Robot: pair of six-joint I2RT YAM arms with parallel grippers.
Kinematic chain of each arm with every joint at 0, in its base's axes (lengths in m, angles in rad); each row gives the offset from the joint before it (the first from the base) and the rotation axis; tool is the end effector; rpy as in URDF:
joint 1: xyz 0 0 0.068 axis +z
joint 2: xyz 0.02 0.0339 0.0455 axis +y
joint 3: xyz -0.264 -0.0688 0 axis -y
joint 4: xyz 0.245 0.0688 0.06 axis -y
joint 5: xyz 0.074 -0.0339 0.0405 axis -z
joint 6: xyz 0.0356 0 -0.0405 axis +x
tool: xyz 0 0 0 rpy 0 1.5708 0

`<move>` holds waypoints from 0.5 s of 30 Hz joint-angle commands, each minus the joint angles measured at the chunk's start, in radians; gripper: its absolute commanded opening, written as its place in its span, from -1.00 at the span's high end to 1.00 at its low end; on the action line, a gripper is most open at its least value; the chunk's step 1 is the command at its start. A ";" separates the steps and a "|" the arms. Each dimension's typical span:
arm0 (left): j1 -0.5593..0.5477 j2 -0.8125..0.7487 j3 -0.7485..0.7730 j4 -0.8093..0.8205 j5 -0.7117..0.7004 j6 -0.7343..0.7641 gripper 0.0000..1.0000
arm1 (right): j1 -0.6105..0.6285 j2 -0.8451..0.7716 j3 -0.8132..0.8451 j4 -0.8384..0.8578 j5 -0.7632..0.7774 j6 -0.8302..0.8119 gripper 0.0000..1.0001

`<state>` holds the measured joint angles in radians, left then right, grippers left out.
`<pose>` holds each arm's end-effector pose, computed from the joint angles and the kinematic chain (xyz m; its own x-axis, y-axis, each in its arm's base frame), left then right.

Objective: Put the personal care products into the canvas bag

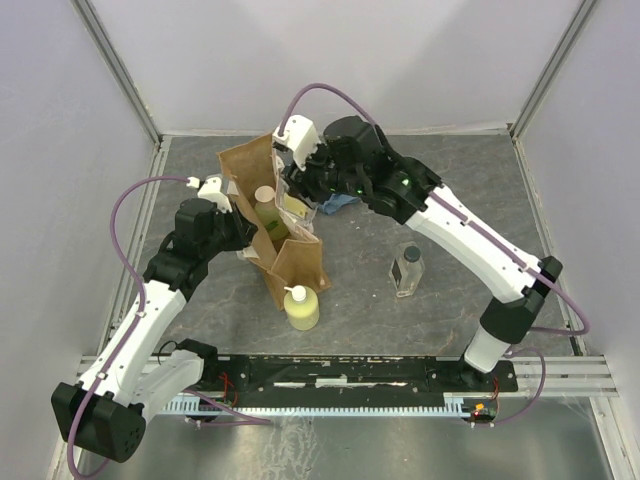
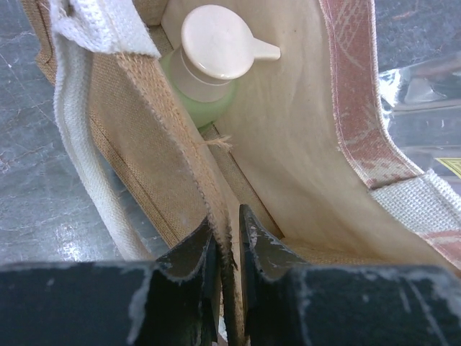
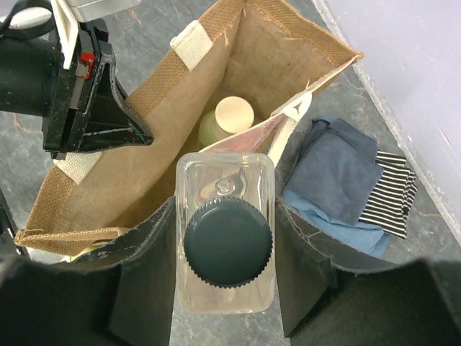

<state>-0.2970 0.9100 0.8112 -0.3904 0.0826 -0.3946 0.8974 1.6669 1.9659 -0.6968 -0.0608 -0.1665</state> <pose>0.1945 -0.0626 0.3060 -0.5537 -0.2312 -0.8000 0.1608 0.9129 -0.3751 0.2245 0.2849 0.4634 -0.1032 -0.3946 -0.9131 -0.8440 0.5205 -0.1296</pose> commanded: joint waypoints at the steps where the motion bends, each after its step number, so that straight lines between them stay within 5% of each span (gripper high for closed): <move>1: -0.005 0.004 0.010 0.002 0.022 0.007 0.57 | 0.017 -0.011 0.181 0.179 0.040 -0.079 0.99; 6: -0.005 0.011 0.013 0.001 0.020 0.007 0.57 | 0.017 -0.021 0.231 0.212 0.085 -0.126 0.99; 15: -0.005 -0.005 -0.001 0.002 0.019 0.005 0.57 | 0.017 0.030 0.333 0.200 -0.085 -0.107 0.99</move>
<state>-0.2970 0.9218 0.8108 -0.3931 0.0834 -0.3946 0.9081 1.7180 2.2299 -0.6987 -0.0467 -0.2630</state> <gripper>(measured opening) 0.213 0.552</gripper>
